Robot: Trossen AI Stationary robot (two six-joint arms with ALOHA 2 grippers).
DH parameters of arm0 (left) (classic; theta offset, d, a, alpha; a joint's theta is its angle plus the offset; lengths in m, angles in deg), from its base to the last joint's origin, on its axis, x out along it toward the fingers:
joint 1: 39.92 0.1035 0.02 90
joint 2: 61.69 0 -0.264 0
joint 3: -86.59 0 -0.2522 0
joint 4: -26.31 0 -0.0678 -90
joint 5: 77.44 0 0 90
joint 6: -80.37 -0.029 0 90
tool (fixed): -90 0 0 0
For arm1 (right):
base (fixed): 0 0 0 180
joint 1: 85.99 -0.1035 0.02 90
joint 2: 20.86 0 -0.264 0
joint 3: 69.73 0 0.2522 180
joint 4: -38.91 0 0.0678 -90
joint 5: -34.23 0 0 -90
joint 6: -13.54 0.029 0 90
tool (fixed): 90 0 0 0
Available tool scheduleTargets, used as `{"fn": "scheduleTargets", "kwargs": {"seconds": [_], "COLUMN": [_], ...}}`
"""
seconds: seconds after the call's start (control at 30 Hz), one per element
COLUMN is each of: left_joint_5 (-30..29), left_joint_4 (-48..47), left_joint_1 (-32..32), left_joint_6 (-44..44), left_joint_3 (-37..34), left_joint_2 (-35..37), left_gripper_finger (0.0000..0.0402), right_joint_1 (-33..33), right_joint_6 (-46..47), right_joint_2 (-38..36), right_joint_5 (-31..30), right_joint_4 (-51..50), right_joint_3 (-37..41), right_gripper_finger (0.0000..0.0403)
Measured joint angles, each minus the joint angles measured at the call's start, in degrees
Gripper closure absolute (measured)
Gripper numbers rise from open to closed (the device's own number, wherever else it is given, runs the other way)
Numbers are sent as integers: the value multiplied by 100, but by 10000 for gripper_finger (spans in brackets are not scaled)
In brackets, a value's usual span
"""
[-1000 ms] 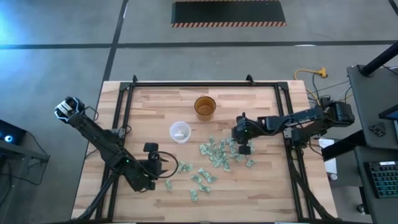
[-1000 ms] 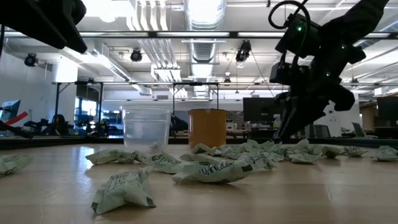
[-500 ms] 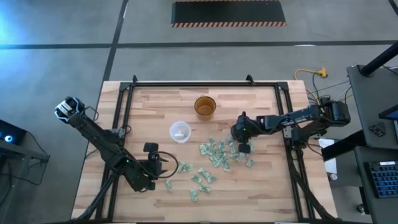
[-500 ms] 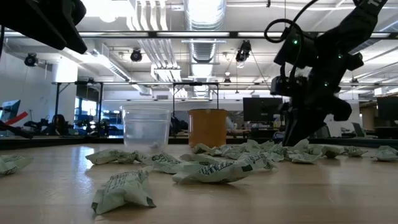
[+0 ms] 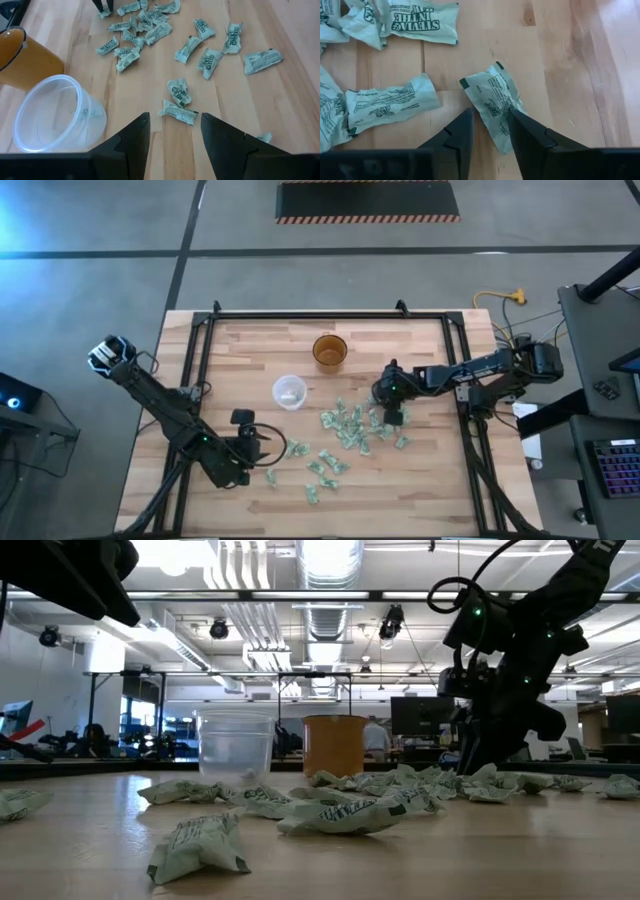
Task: Pick and place Stevia / Truvia into bins
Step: Put the stevia packet into the transparent bin
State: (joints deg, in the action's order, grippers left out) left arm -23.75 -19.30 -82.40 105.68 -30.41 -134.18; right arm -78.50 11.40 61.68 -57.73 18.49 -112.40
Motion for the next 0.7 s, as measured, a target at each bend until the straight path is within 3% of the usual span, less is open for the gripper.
{"fn": "scheduleTargets", "kwargs": {"seconds": [0.23,0.7], "left_joint_5": [0,-6], "left_joint_4": [2,-4], "left_joint_1": [0,0], "left_joint_6": [-1,-15], "left_joint_3": [0,-4], "left_joint_2": [0,0], "left_gripper_finger": [241,241], "right_joint_1": [2,-203], "right_joint_6": [-302,-604], "right_joint_2": [0,-81], "right_joint_5": [-71,-131], "right_joint_4": [-51,-48], "right_joint_3": [-34,-503], "right_gripper_finger": [385,394]}}
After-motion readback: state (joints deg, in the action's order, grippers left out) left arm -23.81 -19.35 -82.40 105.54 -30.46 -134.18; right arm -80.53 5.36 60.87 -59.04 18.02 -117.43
